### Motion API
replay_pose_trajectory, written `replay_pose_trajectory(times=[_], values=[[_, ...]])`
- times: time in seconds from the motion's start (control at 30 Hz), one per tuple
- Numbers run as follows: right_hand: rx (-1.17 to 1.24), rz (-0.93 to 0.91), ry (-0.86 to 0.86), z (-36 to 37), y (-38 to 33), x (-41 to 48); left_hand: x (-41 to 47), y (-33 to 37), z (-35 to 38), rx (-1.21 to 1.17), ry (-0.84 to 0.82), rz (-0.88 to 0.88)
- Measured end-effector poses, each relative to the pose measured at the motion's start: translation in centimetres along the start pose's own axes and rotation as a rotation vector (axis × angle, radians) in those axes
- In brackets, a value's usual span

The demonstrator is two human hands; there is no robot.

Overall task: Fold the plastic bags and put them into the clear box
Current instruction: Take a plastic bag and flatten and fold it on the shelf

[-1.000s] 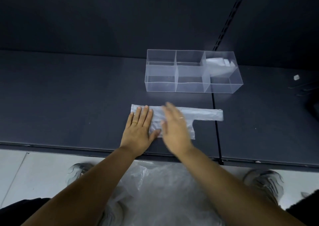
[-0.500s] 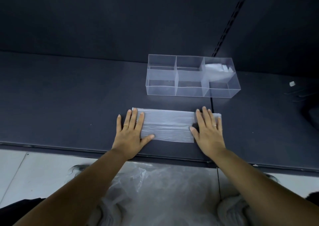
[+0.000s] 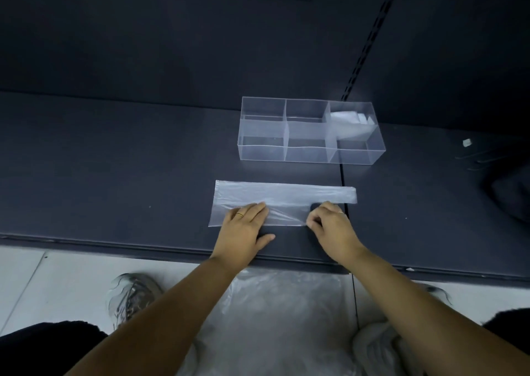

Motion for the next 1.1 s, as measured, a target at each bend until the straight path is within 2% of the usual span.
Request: replay_pose_trajectory(times=[0.07, 0.13, 0.23, 0.37, 0.43, 0.5, 0.6, 0.7, 0.77, 0.93, 1.0, 1.03, 1.1], values=[[0.063, 0.007, -0.037, -0.7, 0.9, -0.9, -0.2, 0.6, -1.3, 0.001, 0.079, 0.016], [-0.032, 0.029, -0.042, -1.6, 1.4, -2.0, -0.6, 1.6, -1.9, 0.034, 0.148, 0.044], [-0.183, 0.018, 0.071, -3.2, 0.7, -3.7, -1.4, 2.6, -2.1, 0.058, 0.193, 0.029], [-0.351, -0.175, -0.081, 0.4, -3.6, -3.6, -2.2, 3.8, -1.7, 0.080, 0.189, 0.020], [-0.365, -0.186, -0.097, 1.9, -4.3, -3.0, -2.5, 3.6, -1.9, 0.062, 0.165, -0.015], [-0.181, -0.144, 0.003, 1.0, -3.7, -2.4, -2.6, 2.7, -2.1, 0.032, 0.128, -0.056], [0.246, 0.022, 0.074, -1.1, -0.1, -1.4, -2.3, -1.1, -1.7, -0.303, 0.021, -0.143], [0.394, 0.146, 0.031, -1.6, 2.5, -0.6, -2.5, -6.1, -1.4, -0.722, 0.008, -0.313], [0.502, 0.191, 0.049, -1.6, 3.4, -0.4, -2.9, -8.7, -1.1, -0.824, 0.025, -0.424], [0.523, 0.276, 0.063, -1.1, 4.2, 1.0, -3.7, -11.4, -1.2, -0.718, 0.098, -0.594], [0.502, 0.308, 0.066, -1.0, 4.3, 1.2, -4.3, -10.9, -2.2, -0.609, 0.194, -0.645], [0.506, 0.316, 0.071, -0.9, 4.4, 1.3, -4.6, -10.0, -3.3, -0.513, 0.288, -0.630], [0.517, 0.321, 0.093, -0.8, 4.6, 1.3, -4.7, -6.2, -4.9, -0.345, 0.430, -0.482]])
Point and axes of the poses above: each hand's wrist, its own x-axis towards the middle knuckle, its own z-axis out of the palm, y = z × x, the point moved 10 cm from there along x, towards the middle knuckle, and after that the axes turned 12 degrees about -y, right-handed, at the moved point
